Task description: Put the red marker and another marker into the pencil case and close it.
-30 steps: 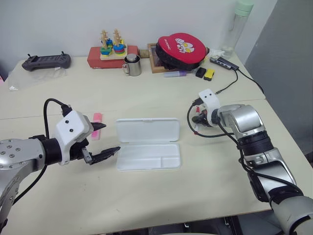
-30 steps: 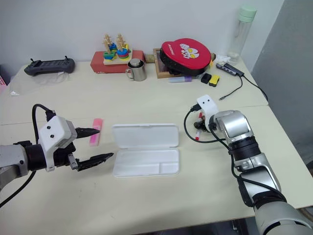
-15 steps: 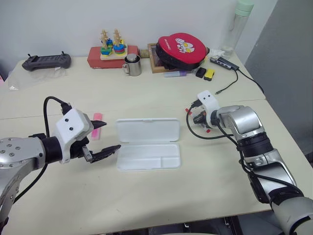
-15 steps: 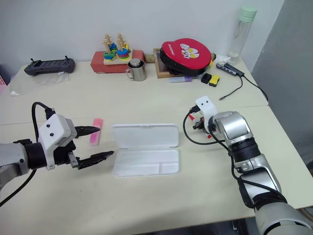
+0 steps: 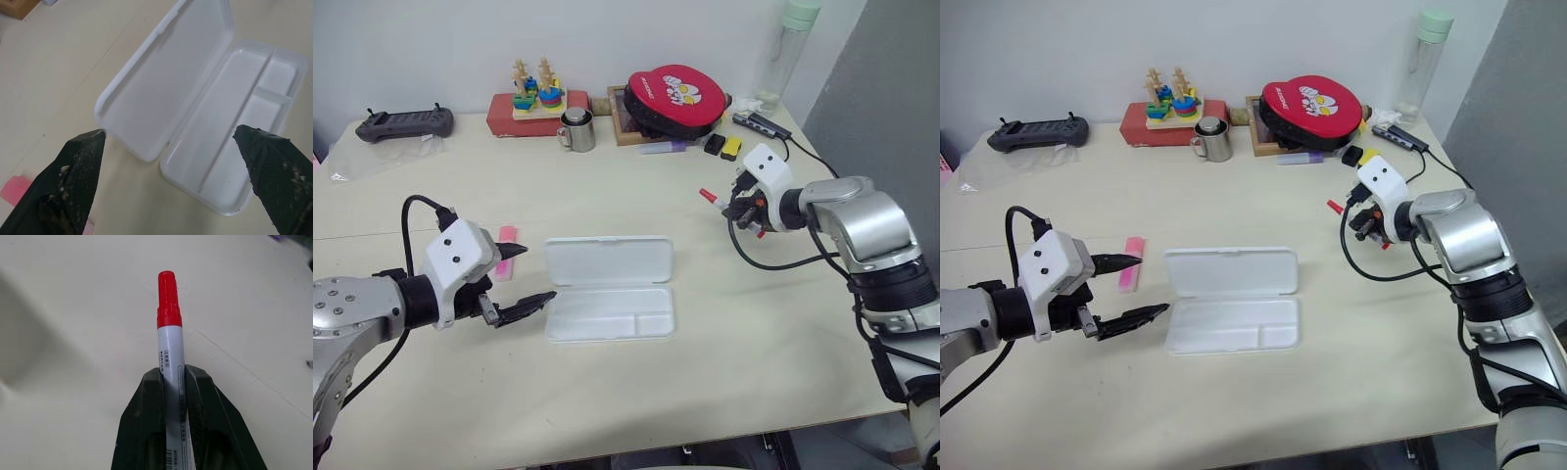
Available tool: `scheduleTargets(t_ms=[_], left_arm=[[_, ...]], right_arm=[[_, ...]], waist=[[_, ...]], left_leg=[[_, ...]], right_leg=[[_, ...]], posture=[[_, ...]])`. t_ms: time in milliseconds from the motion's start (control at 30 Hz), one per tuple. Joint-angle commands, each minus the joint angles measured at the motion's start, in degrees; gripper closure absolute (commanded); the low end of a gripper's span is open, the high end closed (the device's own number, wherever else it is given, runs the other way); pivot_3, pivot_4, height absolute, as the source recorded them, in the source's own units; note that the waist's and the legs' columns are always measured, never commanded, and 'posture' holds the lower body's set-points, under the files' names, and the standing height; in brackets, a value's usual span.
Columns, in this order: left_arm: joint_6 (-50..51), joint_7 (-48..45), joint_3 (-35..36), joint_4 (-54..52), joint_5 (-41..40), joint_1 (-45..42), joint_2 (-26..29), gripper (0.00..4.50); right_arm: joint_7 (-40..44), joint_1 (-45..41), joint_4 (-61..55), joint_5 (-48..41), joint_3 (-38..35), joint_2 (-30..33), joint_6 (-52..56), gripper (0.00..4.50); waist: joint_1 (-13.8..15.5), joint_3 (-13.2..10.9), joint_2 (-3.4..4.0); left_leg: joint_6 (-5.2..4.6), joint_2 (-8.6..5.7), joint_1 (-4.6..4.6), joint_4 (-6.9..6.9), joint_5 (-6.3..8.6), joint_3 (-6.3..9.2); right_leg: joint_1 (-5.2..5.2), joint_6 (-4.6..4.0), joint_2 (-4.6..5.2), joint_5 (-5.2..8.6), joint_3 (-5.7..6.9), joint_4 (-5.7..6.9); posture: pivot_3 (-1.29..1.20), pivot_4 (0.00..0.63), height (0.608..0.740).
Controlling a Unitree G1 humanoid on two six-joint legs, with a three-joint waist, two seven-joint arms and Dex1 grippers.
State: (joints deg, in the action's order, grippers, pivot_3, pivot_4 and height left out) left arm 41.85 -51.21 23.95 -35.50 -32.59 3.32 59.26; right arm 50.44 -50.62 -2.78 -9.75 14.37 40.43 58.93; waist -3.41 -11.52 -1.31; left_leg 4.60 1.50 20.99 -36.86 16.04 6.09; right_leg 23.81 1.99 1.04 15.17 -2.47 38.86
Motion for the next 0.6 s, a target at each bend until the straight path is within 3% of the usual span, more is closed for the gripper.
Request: scheduleTargets(t_ms=[33,200,367,600], left_arm=[[-1.59,-3.00,2.81,-0.40,0.61,2.50,1.37,0.00],[-2.58,-3.90,2.63,0.63,1.03,2.76,1.71,0.00],[-2.85,-4.06,1.72,1.19,1.06,1.79,1.54,0.00],[-4.63,-5.10,-2.43,5.93,2.36,-3.23,2.28,0.00]], right_arm=[[11.69,2.35,-9.85,-5.76,-1.02,6.72,-4.92,4.25],[21.33,2.98,-16.48,-12.81,-2.46,10.81,-8.37,4.25],[21.68,1.99,-19.69,-16.03,-2.12,9.39,-7.37,4.25],[12.09,-2.00,-18.04,-13.93,7.27,-6.97,-5.72,4.25]], waist=[[0.09,-0.01,0.00],[0.20,-0.02,0.00],[0.10,-0.02,0.00],[-0.18,-0.02,0.00]], left_leg=[[0.00,0.00,0.01,-0.01,0.00,0.00],[-0.02,0.01,0.06,0.00,0.01,-0.01],[-0.02,0.02,-0.05,-0.08,0.01,-0.06],[-0.01,0.14,-0.12,-0.07,-0.01,-0.01]], right_leg=[[-0.01,0.00,0.00,0.00,0.01,0.00],[0.00,0.06,0.01,0.04,0.05,-0.06],[-0.06,0.12,0.00,0.07,0.01,-0.03],[-0.04,0.10,-0.13,0.06,0.03,0.09]], posture=[[0.00,0.150,0.740],[0.00,0.150,0.740],[0.00,0.150,0.740],[0.00,0.150,0.740]])
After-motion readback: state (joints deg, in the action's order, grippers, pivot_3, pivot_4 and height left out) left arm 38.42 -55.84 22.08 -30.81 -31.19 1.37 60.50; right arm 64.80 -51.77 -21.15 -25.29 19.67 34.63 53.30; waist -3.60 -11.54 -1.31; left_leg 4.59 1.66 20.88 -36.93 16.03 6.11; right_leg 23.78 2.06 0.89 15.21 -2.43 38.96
